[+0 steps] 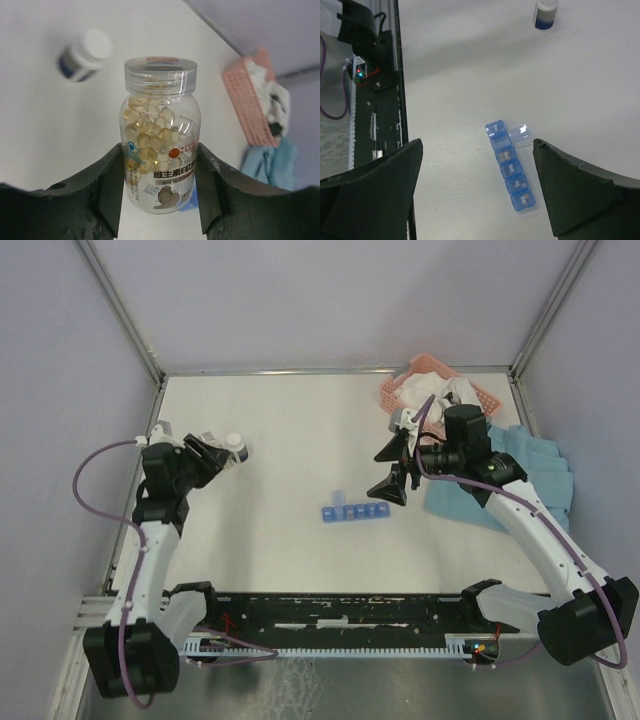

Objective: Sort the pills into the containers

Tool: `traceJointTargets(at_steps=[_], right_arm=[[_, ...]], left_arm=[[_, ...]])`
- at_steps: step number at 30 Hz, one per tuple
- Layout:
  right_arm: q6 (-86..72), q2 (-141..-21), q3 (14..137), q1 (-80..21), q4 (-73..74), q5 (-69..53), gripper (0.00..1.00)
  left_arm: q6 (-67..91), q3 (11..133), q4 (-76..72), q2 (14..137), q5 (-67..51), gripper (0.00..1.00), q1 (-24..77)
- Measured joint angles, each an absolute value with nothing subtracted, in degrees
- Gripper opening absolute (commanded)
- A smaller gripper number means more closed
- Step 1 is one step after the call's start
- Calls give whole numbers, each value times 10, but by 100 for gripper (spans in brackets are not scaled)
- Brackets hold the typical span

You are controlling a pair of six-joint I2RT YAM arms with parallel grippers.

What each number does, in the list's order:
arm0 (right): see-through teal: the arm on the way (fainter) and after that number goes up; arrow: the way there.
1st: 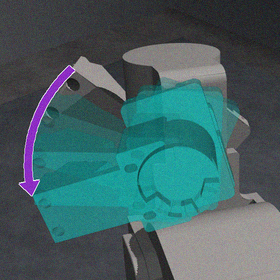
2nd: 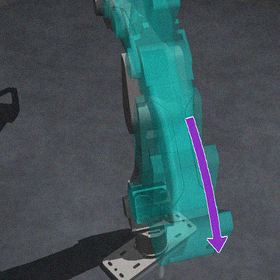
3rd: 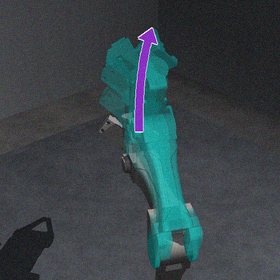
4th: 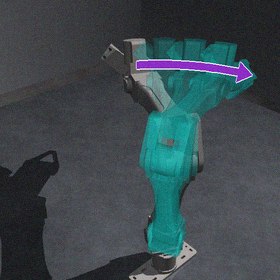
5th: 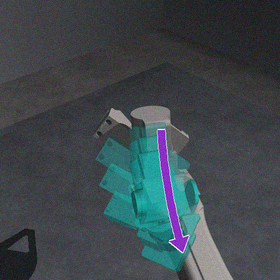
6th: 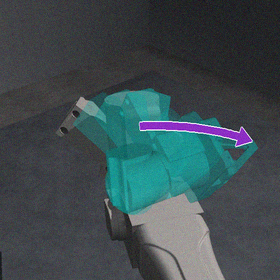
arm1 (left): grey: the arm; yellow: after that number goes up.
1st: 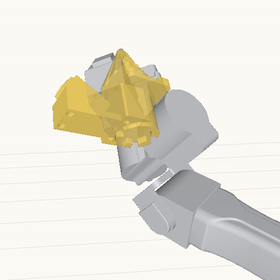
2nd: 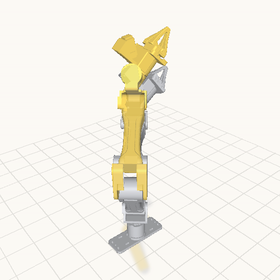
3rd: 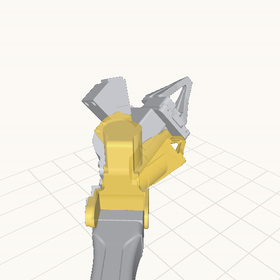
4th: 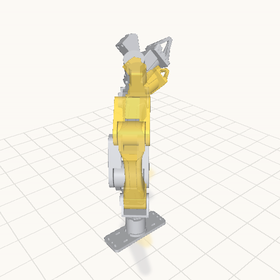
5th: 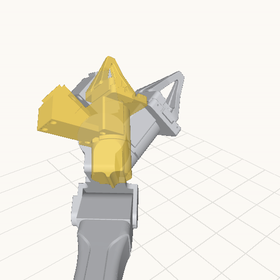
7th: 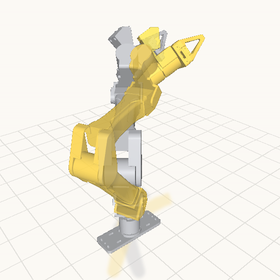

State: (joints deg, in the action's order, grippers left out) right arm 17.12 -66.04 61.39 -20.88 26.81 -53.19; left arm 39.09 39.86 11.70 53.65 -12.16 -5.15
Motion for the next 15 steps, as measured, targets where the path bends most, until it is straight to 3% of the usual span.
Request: traceJointTargets(at_steps=[7, 15], right_arm=[[-20, -637, 558, -209, 95, -590, 100], [-256, -615, 497, -209, -132, -603, 100]], left_arm=[[405, 243, -173, 380, -230, 13, 176], [364, 207, -449, 448, -195, 11, 382]])
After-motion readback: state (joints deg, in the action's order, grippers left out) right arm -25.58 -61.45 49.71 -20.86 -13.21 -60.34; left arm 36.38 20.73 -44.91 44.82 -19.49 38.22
